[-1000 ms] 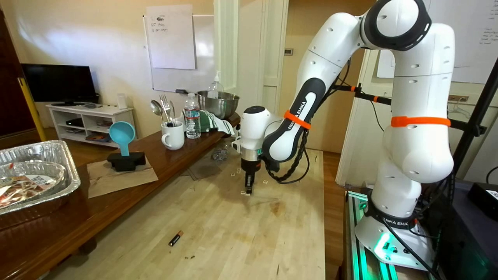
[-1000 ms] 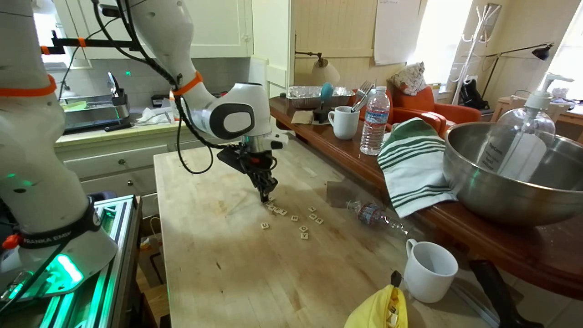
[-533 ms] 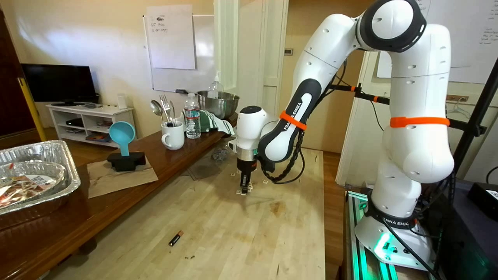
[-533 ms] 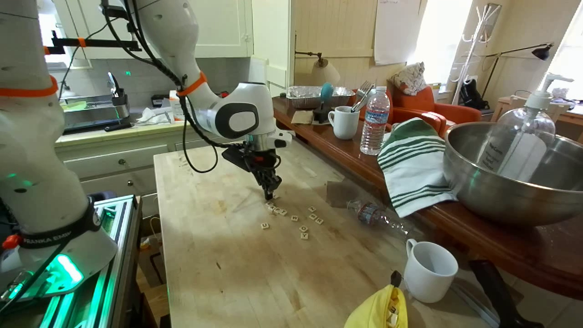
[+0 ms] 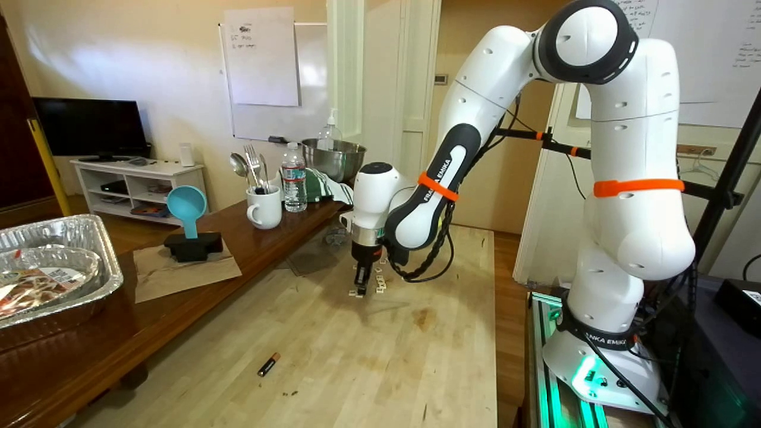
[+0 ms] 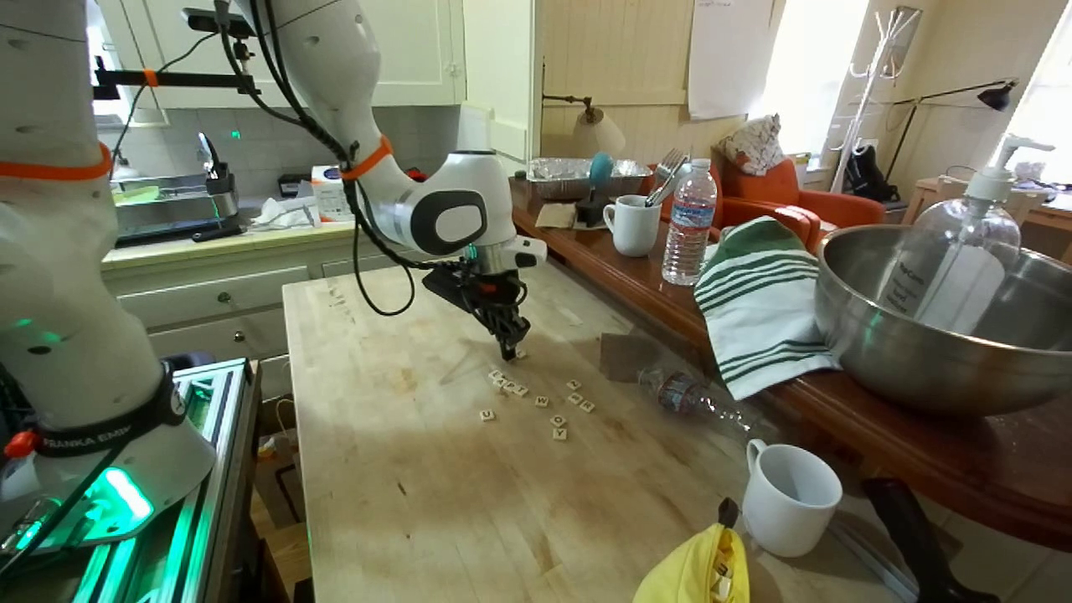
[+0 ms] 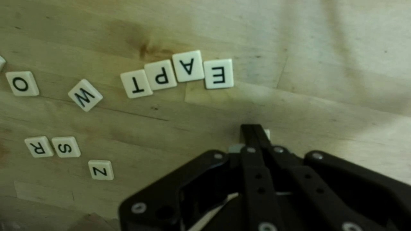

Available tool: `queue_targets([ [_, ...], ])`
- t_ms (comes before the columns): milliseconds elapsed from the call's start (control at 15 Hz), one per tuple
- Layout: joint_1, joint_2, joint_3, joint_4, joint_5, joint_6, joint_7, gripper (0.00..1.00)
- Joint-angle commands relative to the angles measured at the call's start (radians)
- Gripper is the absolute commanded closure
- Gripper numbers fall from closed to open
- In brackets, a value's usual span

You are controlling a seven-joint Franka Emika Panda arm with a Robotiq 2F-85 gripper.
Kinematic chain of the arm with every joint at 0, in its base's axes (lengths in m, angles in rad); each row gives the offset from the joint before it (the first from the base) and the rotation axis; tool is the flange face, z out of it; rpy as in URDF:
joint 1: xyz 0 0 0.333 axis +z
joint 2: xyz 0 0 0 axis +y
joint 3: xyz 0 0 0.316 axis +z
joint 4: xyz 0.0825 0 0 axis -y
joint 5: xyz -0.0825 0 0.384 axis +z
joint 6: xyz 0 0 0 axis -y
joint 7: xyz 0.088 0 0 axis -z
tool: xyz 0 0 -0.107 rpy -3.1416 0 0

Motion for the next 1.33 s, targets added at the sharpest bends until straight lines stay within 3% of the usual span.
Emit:
queue_targets([
  [0,0.028,0.067,-0.021,-0.003,-0.02,-0.016,0.033,1.0],
  [400,0.052,0.012,-0.052,-0.06,-0.071,-0.025,0.057,1.0],
  [1267,0.037,-0.028,-0.054,-0.113,-0.081,-0.058,0.069,1.0],
])
